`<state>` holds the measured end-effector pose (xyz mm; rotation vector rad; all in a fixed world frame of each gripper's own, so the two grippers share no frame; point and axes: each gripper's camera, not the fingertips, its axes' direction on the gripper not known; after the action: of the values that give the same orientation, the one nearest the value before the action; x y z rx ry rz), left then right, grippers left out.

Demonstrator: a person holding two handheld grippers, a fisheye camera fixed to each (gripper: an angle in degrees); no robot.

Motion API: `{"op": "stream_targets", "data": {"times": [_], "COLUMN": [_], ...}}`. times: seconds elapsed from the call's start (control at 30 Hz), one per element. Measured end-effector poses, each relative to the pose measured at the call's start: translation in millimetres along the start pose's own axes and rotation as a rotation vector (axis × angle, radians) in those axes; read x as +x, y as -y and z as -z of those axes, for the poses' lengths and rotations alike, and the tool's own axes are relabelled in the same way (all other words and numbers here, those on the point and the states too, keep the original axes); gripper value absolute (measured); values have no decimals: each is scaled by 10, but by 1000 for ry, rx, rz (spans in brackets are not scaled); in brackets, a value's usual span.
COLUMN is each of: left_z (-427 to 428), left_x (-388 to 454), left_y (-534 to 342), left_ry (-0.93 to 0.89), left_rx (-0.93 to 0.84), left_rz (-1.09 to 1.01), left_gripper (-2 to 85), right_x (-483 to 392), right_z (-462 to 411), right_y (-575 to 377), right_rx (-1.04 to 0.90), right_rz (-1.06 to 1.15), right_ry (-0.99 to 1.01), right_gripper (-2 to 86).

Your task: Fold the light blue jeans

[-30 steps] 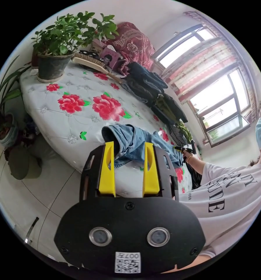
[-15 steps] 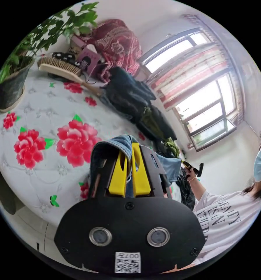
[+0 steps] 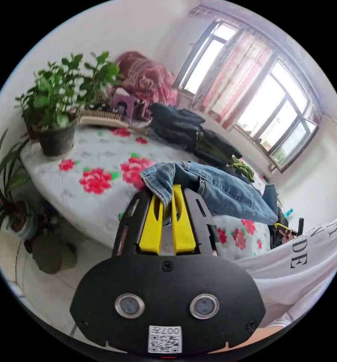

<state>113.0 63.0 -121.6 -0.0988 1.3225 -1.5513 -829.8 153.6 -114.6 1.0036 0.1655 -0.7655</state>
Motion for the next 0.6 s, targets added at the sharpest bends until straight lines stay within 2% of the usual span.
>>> {"op": "stream_targets", "data": {"times": [0.03,0.07,0.13,0.23,0.4,0.5,0.6], "left_z": [-153,-287,-374,-230,35,125,128], "left_x": [-112,-214,-312,-276,-167,-7,182], "left_y": [-314,-643,-1092,-1532,-1653,-1622,-1644], "left_ry": [10,12,61,139,152,137,126], "left_rx": [-106,-195,-283,-270,-197,-153,-152], "left_rz": [73,154,289,401,463,436,397], "left_gripper": [49,58,69,65,51,49,44], "right_x": [70,113,170,296,54,-369,-556], "right_z": [-350,-568,-621,-475,-550,-909,-1440], "right_y": [-316,-590,-815,-759,-205,50,54], "right_rx": [-157,-236,-223,-110,-19,-81,-232], "right_rz": [-119,-213,-308,-357,-137,49,135], "right_ry": [26,28,12,17,16,27,-124], "right_gripper": [30,35,51,73,83,85,76]}}
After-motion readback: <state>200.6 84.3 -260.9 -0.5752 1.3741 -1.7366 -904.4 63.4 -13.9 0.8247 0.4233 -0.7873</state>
